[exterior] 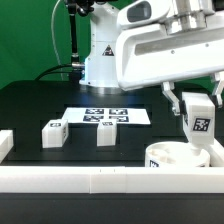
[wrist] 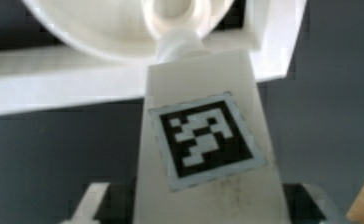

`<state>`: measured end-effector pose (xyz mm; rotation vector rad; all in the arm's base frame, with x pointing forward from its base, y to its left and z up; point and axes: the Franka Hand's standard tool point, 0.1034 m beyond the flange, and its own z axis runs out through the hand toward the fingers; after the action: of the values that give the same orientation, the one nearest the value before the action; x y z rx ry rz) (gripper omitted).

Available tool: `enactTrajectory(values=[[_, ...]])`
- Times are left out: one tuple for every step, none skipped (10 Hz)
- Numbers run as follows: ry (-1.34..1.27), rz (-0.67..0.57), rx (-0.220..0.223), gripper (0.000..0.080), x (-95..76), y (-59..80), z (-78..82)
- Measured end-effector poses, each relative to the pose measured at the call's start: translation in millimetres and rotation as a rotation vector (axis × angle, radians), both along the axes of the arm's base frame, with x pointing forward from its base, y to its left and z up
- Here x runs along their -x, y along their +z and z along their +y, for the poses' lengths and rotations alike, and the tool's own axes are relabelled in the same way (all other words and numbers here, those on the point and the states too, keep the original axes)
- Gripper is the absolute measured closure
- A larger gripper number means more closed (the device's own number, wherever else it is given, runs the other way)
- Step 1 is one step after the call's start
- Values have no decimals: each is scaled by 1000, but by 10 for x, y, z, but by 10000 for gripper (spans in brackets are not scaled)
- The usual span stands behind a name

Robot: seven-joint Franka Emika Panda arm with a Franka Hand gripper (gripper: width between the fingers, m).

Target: Assemble stool

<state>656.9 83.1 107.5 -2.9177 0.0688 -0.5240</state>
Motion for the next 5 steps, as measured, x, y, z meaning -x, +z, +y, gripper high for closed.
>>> enactTrajectory(values=[[3, 4, 0, 472, 17, -31, 19], [5, 8, 0, 472, 28, -55, 35], [7, 12, 0, 472, 39, -85, 40], [8, 14, 1, 472, 44, -100, 39], [8, 14, 1, 472, 43, -99, 39]])
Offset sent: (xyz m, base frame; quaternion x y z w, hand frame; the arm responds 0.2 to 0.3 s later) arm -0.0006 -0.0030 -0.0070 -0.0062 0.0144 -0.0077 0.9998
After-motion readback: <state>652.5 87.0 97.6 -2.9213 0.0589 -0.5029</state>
